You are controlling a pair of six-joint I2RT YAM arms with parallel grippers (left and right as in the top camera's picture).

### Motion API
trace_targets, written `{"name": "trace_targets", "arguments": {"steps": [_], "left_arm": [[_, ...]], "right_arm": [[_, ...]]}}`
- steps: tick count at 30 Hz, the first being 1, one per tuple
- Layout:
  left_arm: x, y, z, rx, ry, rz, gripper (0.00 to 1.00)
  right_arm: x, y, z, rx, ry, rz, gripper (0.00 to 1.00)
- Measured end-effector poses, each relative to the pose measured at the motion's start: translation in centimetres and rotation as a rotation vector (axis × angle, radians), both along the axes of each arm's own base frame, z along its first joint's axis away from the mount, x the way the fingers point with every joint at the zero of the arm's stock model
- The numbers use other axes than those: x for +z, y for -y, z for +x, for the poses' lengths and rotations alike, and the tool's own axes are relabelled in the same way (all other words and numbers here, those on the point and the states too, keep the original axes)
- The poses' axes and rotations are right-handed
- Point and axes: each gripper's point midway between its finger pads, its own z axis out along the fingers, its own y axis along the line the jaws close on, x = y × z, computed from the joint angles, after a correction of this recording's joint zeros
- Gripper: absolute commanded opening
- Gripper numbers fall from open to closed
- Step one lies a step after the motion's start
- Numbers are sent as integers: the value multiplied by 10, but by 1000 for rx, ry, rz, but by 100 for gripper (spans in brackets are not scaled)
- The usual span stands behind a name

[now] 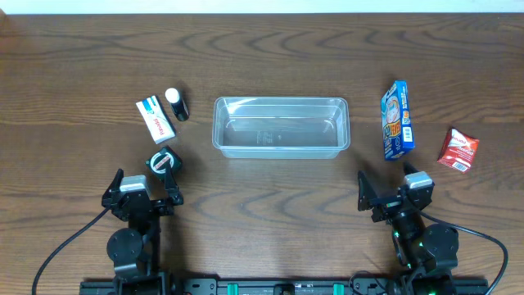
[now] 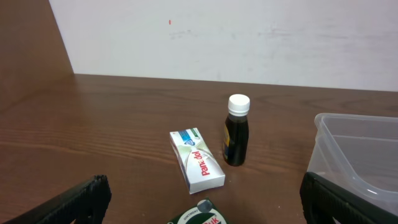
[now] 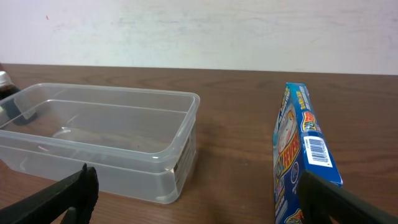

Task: Pack container

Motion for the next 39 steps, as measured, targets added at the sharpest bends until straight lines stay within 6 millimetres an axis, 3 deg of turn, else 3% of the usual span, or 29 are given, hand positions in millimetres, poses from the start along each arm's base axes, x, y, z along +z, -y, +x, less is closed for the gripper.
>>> {"name": "trace_targets", "arguments": {"steps": [11, 19, 21, 28, 31, 34, 39], "left_arm": [[0, 0, 0, 0, 0, 0, 98], [0, 0, 0, 0, 0, 0, 98], [0, 0, 0, 0, 0, 0, 98], [0, 0, 0, 0, 0, 2, 98], [1, 0, 0, 0, 0, 3, 98], [1, 0, 0, 0, 0, 3, 98], [1, 0, 0, 0, 0, 3, 98]], "right_arm": [[4, 3, 1, -18, 19, 0, 99], [22, 2, 1, -19, 58, 63, 99], [34, 3, 0, -21, 61, 72, 99], [118, 18, -8, -102, 25, 27, 99], [144, 25, -2, -141, -23, -28, 99], [158, 30, 8, -169, -116, -95, 99], [159, 43, 25, -204, -338, -194, 99]]}}
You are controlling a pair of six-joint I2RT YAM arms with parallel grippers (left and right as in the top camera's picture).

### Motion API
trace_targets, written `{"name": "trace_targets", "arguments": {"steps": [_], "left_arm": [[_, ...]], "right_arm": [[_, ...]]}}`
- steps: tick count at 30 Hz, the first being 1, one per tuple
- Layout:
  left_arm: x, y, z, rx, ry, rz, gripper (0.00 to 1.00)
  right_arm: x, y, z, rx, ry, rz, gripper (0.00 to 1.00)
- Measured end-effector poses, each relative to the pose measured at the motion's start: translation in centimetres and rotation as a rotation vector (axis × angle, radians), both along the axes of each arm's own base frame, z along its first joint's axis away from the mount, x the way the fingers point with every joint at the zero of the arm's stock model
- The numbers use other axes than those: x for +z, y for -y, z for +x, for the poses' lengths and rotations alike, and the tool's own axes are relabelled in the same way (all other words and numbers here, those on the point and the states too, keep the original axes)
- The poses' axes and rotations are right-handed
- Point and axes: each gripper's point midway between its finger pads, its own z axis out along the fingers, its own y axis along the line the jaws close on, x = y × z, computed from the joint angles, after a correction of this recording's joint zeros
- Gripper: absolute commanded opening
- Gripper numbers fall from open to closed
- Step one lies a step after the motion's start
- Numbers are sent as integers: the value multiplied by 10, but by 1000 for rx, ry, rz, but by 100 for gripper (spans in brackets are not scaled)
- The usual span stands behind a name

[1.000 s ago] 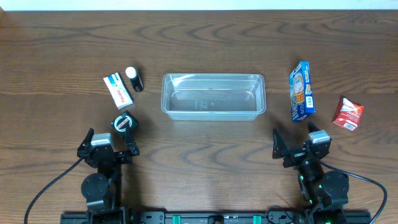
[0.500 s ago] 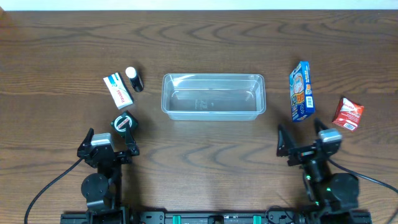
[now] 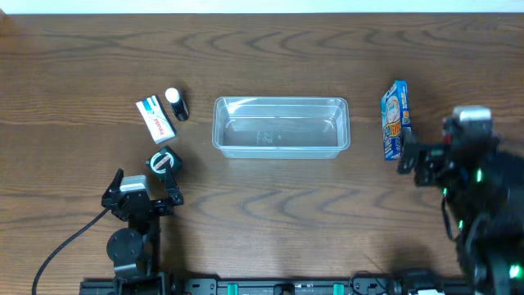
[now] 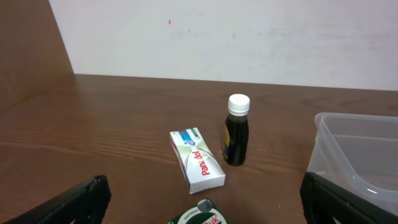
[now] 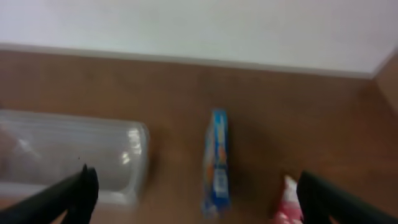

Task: Pack container
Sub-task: 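Move right gripper to the blue fever box and grasp it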

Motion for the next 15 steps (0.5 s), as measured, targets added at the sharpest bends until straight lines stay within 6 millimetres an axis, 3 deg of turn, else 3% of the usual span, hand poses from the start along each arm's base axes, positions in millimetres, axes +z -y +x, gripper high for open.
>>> {"name": "trace_targets", "arguments": {"steps": [9, 15], "left_arm": [[0, 0, 0, 0, 0, 0, 98], [0, 0, 0, 0, 0, 0, 98]], "right_arm": [[-24, 50, 38, -136, -290, 34, 99], [-58, 63, 58, -147, -393, 91, 99]]}}
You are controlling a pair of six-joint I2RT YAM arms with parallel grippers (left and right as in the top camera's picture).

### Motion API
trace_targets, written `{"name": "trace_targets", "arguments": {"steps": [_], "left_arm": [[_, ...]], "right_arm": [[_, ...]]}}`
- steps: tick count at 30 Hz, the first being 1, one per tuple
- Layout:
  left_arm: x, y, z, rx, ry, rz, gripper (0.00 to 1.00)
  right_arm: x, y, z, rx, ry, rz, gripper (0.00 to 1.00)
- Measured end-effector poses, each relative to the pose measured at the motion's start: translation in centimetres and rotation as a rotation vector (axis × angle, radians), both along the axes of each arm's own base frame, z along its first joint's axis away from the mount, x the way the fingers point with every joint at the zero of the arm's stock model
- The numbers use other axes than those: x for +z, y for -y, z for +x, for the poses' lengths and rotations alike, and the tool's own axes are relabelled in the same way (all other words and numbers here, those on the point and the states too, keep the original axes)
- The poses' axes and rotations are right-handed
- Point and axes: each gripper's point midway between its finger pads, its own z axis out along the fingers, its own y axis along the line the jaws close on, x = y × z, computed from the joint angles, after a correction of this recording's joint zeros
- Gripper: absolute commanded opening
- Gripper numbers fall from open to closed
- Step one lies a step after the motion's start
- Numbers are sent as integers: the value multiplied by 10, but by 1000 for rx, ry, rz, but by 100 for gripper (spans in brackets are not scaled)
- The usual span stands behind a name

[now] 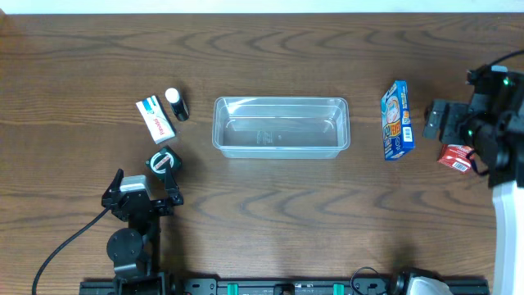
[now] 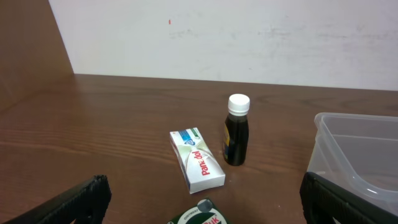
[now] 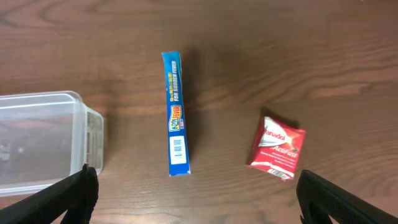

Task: Pack container
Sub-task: 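Move right gripper to the blue fever box and grasp it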

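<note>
The clear plastic container [image 1: 281,127] sits empty mid-table, its end also at the left of the right wrist view [image 3: 43,140]. A blue box [image 3: 176,113] stands on edge to its right, with a red packet [image 3: 277,148] beyond. My right gripper [image 1: 455,135] hangs high over these two, open and empty [image 3: 199,205]. At the left lie a white Panadol box [image 2: 197,160], a dark bottle with a white cap [image 2: 236,130] and a green ointment tin [image 1: 163,161]. My left gripper [image 1: 146,182] rests open just short of the tin.
A white wall rises behind the table's far edge in the left wrist view. The right arm's body covers part of the red packet from overhead. Bare wood lies between the container and both groups of items.
My right gripper has moved further right and back and now looks straight down on the blue box and red packet. The left arm and all items are unmoved.
Both grippers first rested open near the front edge, the right one low beside the blue box. Then the right arm was raised at the right side, its view blurred. Now it hangs over the blue box and red packet.
</note>
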Motion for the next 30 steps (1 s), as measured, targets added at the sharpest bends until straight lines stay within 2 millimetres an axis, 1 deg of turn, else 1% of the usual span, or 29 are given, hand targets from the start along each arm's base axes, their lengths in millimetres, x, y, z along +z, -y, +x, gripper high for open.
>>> {"name": "trace_targets", "arguments": {"steps": [7, 9, 10, 12, 14, 17, 20, 25, 27, 30], "left_arm": [[0, 0, 0, 0, 0, 0, 98], [0, 0, 0, 0, 0, 0, 98], [0, 0, 0, 0, 0, 0, 98], [0, 0, 0, 0, 0, 0, 98], [0, 0, 0, 0, 0, 0, 98], [0, 0, 0, 0, 0, 0, 98], [0, 0, 0, 0, 0, 0, 98], [0, 0, 0, 0, 0, 0, 98], [0, 0, 0, 0, 0, 0, 98], [0, 0, 0, 0, 0, 0, 98]], "right_arm": [[-26, -3, 20, 47, -56, 23, 99], [-36, -3, 24, 68, -85, 21, 98], [-42, -3, 27, 77, -101, 20, 95], [-58, -2, 33, 96, -144, 19, 86], [-77, -2, 37, 111, -196, 27, 81], [-104, -5, 40, 130, -274, 40, 76], [-127, -14, 40, 162, -346, 51, 75], [-151, -34, 41, 224, -419, 39, 70], [-159, -37, 40, 234, -447, 26, 70], [-172, -35, 39, 219, -492, -7, 69]]}}
